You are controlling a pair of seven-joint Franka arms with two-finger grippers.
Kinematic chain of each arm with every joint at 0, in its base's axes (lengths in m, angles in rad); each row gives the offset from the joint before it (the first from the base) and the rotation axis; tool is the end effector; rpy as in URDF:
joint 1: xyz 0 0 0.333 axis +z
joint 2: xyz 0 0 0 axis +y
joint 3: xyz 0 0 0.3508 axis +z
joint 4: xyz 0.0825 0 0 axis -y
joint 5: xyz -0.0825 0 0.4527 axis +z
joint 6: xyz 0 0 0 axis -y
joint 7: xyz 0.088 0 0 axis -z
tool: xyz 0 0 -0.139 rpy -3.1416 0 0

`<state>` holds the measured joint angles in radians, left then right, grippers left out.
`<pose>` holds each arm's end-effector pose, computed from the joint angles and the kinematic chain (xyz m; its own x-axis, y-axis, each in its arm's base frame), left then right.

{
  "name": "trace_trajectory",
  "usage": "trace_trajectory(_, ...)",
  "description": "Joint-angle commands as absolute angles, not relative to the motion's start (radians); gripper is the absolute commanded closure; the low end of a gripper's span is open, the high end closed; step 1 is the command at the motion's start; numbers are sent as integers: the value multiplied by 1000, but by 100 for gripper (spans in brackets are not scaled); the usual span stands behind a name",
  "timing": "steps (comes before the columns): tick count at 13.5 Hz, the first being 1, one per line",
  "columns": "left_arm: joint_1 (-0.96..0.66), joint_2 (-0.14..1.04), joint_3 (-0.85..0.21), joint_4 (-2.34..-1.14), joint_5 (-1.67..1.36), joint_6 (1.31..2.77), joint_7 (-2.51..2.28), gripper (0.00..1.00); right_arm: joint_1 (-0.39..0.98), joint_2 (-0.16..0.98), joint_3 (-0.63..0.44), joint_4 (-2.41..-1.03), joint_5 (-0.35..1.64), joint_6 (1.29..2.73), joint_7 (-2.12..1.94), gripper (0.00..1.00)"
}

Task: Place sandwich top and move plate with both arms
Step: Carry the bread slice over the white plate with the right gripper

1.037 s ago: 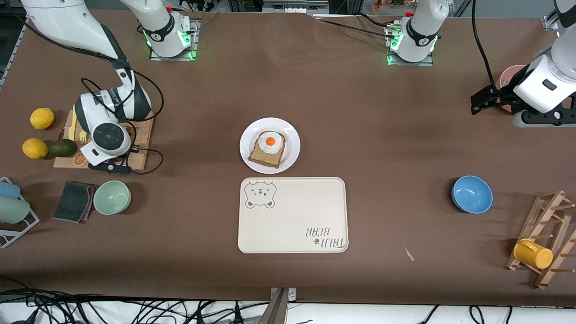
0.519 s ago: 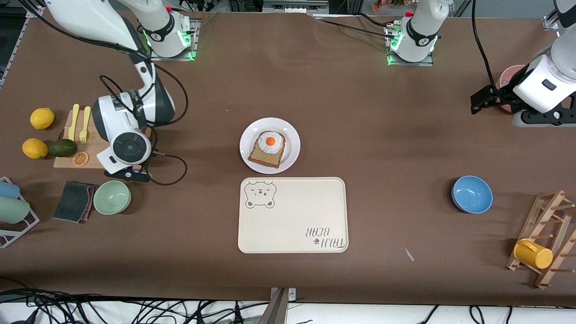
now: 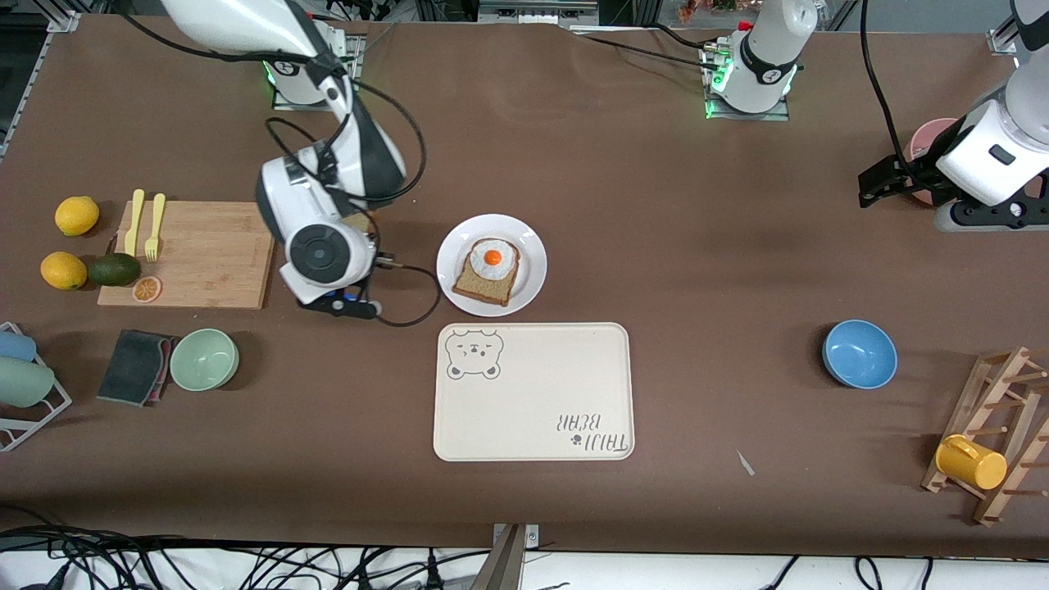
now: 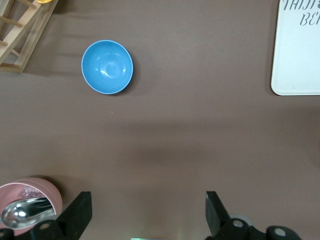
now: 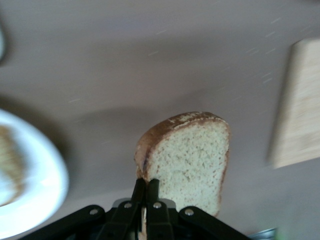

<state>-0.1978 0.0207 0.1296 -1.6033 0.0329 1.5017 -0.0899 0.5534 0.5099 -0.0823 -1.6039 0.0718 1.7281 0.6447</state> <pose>0.6154 -0.0380 0.5918 0.9927 0.0247 -0.1181 0.0193 -0.9987 -0.0463 0.6200 0.3313 0.2747 0.9247 -0.2179 -0.3122 -0.1573 -0.9654 0.2079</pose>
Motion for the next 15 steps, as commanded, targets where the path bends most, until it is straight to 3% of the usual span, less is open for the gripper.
trace_trajectory(1, -198, 15, 135, -1595, 23, 1477, -72, 0, 664, 610, -92, -1430, 144, 1709, 815, 100)
trace_trajectory(5, -195, 15, 135, -1597, 23, 1473, -74, 0, 817, 695, -94, -1318, 153, 1797, 969, 100)
trace_trajectory(14, -193, 15, 135, -1595, 15, 1473, -72, 0, 876, 776, -94, -1318, -31, 1969, 986, 100)
trace_trajectory(15, -192, 14, 135, -1595, 15, 1473, -72, 0, 877, 776, -94, -1318, -32, 1988, 985, 86)
